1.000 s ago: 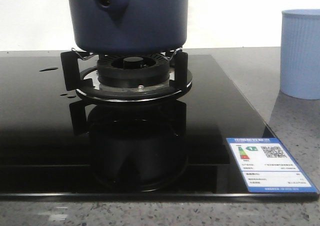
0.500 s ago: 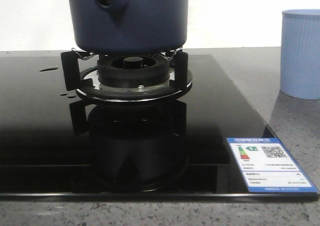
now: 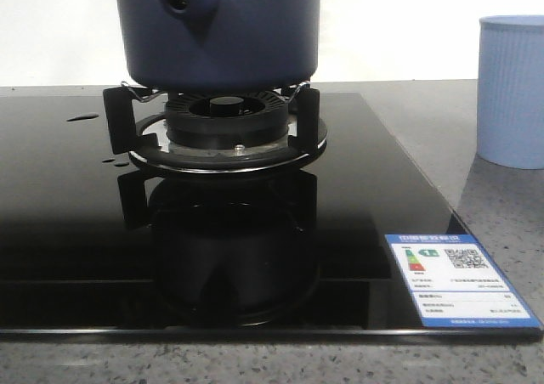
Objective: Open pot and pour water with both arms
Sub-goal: 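Grasp the blue knob of the glass pot lid with the left gripper, then lift the glass lid up off the blue saucepan with the left gripper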
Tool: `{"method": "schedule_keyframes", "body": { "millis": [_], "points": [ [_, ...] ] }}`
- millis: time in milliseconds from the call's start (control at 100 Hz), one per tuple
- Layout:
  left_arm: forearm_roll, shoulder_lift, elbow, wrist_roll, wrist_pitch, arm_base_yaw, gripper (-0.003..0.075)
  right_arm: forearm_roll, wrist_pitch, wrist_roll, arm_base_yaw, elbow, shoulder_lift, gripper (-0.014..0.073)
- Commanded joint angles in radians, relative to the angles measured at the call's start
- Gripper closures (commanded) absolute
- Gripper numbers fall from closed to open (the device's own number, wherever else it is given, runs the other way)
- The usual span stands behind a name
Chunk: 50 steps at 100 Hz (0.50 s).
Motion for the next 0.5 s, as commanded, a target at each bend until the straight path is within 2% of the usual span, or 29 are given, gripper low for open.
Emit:
{"method": "schedule_keyframes", "body": {
  "millis": [0, 80, 200, 290, 490],
  "points": [
    [-0.089, -0.034, -0.037, 0.004, 0.001, -0.009, 0.019, -0.04, -0.088, -0.009, 0.0, -0.037, 0.006, 0.0649],
    [-0.13, -0.034, -0.037, 0.004, -0.057, -0.009, 0.0188, -0.04, -0.091, -0.009, 0.0, -0.037, 0.006, 0.0649],
    [-0.19, -0.034, -0.037, 0.004, -0.067, -0.009, 0.0199, -0.04, -0.091, -0.009, 0.0, -0.037, 0.006, 0.0649],
    [-0.193, -0.034, -0.037, 0.004, -0.01, -0.009, 0.0204, -0.04, -0.091, -0.009, 0.0, -0.037, 0.006, 0.0649],
    [-0.169, -0.034, -0.037, 0.004, 0.002, -0.009, 0.0204, -0.04, -0.091, -0.009, 0.0, -0.037, 0.006, 0.0649]
  ]
}}
